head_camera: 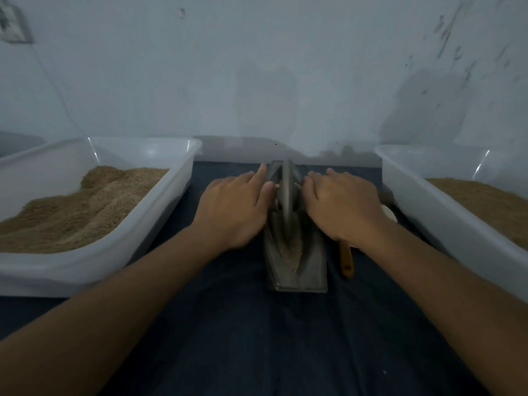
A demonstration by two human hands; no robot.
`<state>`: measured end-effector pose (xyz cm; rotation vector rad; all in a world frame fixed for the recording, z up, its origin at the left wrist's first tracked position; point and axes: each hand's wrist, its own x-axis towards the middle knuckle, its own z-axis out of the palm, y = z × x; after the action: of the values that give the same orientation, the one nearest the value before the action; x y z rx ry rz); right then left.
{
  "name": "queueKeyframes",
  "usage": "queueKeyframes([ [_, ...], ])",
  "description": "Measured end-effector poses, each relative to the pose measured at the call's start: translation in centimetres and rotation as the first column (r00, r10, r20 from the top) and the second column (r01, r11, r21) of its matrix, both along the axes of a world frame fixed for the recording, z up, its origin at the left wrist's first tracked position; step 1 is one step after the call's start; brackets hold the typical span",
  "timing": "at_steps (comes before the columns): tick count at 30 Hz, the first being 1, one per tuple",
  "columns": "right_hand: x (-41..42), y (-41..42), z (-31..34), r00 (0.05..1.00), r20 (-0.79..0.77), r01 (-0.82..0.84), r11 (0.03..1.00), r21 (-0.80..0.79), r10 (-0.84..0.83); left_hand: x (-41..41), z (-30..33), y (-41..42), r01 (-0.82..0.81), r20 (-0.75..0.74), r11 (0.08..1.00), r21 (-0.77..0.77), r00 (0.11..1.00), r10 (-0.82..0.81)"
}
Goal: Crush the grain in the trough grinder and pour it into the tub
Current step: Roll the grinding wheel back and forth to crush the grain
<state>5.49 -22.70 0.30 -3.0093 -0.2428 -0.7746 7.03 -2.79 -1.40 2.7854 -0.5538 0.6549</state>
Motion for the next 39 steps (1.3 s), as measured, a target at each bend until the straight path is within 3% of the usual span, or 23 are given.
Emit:
queueKeyframes([
  [5, 8.5, 0.8, 2.2, 0.974, -0.170, 0.143, 0.989, -0.048, -0.149, 7.8, 2.1, -2.1, -0.138, -0.174, 0.989, 0.045, 0.974, 0.144],
  [9, 7.9, 1.8, 2.1, 0.986, -0.065, 0.149, 0.986, -0.071, -0.154, 7.2, 1.0, -0.9, -0.099, -0.199, 0.995, -0.024, 0.976, 0.093],
  [11, 4.8, 1.4, 1.2, 0.995, 0.027, 0.092, 0.995, -0.028, -0.092, 4.6, 0.1, -0.2, -0.051, -0.127, 0.999, -0.017, 0.991, 0.049],
  [15, -2.1, -0.6, -1.2, 0.997, -0.013, -0.068, 0.987, 0.143, 0.071, -1.9, -0.1, 0.9, -0.001, 0.115, 0.996, 0.095, 0.993, -0.010],
  [17, -4.0, -1.2, -1.6, 0.995, 0.008, -0.102, 0.982, 0.160, 0.102, -3.8, -0.1, 0.9, -0.005, 0.142, 0.994, 0.111, 0.990, -0.011],
  [21, -2.8, -1.1, -1.5, 0.996, -0.032, -0.076, 0.989, 0.130, 0.081, -3.2, 0.3, -0.1, -0.051, 0.010, 0.995, 0.085, 0.999, 0.050],
  [26, 5.3, 0.5, 1.5, 0.994, -0.080, 0.068, 0.998, -0.014, -0.069, 6.2, 2.0, -0.9, -0.049, -0.269, 0.998, 0.033, 0.962, 0.056],
  [30, 9.3, 2.5, 3.3, 0.978, -0.127, 0.157, 0.984, -0.085, -0.167, 9.6, 1.8, -0.9, -0.127, -0.322, 0.992, 0.003, 0.939, 0.121],
  [33, 7.6, 2.1, 2.7, 0.991, -0.069, 0.105, 0.991, -0.086, -0.111, 7.4, 1.0, -0.5, -0.057, -0.241, 0.998, 0.037, 0.968, 0.064],
  [39, -1.8, -0.8, -1.4, 0.996, 0.080, -0.052, 0.993, 0.107, 0.044, -2.4, 0.4, 0.6, -0.034, 0.069, 0.986, 0.163, 0.997, 0.023],
])
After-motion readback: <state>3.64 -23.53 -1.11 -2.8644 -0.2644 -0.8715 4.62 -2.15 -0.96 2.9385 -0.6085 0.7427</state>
